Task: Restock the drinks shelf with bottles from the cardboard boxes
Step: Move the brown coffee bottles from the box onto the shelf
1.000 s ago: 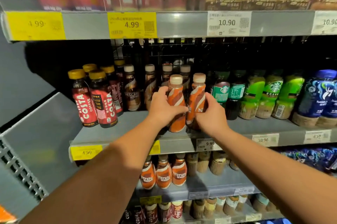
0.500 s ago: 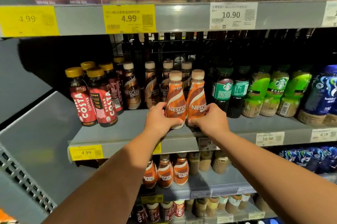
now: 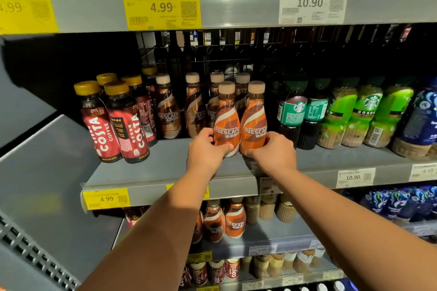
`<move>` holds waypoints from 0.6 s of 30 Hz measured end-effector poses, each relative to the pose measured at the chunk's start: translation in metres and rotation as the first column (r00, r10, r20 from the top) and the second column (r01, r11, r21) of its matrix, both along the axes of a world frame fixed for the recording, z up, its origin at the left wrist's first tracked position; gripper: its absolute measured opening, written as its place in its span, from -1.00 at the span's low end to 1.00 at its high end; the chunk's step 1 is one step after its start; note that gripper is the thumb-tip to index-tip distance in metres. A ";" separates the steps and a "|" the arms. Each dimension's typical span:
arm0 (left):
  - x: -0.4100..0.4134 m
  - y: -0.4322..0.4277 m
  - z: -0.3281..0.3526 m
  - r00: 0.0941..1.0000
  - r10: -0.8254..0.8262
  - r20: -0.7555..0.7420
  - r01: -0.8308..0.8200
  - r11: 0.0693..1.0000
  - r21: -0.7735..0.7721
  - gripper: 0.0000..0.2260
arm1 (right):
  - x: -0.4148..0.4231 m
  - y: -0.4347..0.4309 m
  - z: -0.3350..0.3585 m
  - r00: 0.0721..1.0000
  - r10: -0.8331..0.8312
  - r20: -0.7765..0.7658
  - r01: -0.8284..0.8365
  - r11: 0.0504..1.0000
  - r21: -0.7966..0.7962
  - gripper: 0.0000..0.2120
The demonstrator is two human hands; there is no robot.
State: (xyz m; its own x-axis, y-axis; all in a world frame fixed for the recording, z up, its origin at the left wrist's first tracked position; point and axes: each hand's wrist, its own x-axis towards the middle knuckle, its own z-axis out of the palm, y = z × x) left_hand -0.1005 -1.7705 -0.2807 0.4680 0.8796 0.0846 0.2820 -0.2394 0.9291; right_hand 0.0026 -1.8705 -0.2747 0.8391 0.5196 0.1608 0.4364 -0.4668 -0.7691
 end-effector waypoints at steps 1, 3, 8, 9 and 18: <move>0.001 -0.001 0.000 1.000 0.000 0.004 0.000 1.000 -0.001 -0.60 | 0.000 -0.001 0.000 1.000 0.014 0.011 -0.014 1.000 0.003 -0.72; 0.003 -0.002 0.000 1.000 0.003 0.003 -0.003 1.000 -0.005 -0.61 | 0.001 -0.001 -0.002 0.999 0.017 0.027 -0.017 1.000 0.002 -0.79; 0.005 -0.002 -0.002 0.999 0.039 -0.027 -0.039 0.999 0.016 -0.59 | 0.003 0.007 -0.007 0.996 -0.083 0.030 0.083 0.996 -0.009 -0.70; 0.005 -0.002 -0.003 0.999 0.042 -0.031 -0.041 0.999 0.018 -0.59 | 0.003 0.008 -0.008 0.995 -0.092 0.032 0.093 0.996 -0.012 -0.68; 0.005 -0.001 -0.002 0.998 0.034 -0.044 -0.034 0.999 0.005 -0.61 | 0.000 0.009 -0.008 0.991 -0.117 0.056 0.119 0.992 -0.035 -0.67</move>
